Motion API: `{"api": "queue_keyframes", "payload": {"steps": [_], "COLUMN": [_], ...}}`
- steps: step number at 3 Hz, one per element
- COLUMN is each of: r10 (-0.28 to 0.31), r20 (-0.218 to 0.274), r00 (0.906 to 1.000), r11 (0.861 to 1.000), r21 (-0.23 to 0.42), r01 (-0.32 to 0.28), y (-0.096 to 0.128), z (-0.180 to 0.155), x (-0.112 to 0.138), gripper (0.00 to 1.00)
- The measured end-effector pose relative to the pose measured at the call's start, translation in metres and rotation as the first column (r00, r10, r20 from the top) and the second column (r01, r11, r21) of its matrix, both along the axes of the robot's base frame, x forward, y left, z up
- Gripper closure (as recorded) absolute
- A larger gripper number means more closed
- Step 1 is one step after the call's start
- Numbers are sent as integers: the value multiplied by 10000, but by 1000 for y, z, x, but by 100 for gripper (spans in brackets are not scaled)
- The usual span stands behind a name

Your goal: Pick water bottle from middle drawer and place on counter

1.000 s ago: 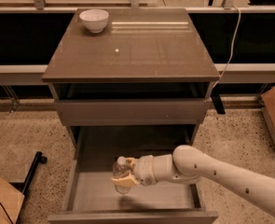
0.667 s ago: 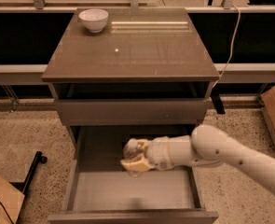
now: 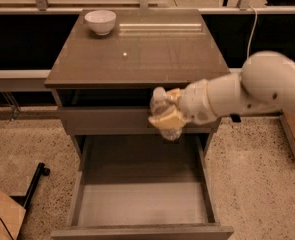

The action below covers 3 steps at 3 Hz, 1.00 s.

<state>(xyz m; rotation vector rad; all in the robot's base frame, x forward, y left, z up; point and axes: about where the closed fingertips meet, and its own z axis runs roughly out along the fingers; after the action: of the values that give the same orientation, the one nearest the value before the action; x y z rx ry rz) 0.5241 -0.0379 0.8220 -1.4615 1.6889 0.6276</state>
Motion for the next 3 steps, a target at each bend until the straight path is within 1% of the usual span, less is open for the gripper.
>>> {"api": "queue_keyframes", "payload": {"steps": [1,2,3], "r10": [-229,-296,-586], "r20": [458,414,371], "r00": [9987,9987,9976], "r11": [9996,9994,9982], "r21": [-159,-157,-74], "r01": [236,303,589], "y": [-10,-8,-8], "z": [48,45,41], "x": [19,17,15], "gripper": [100,100,100]}}
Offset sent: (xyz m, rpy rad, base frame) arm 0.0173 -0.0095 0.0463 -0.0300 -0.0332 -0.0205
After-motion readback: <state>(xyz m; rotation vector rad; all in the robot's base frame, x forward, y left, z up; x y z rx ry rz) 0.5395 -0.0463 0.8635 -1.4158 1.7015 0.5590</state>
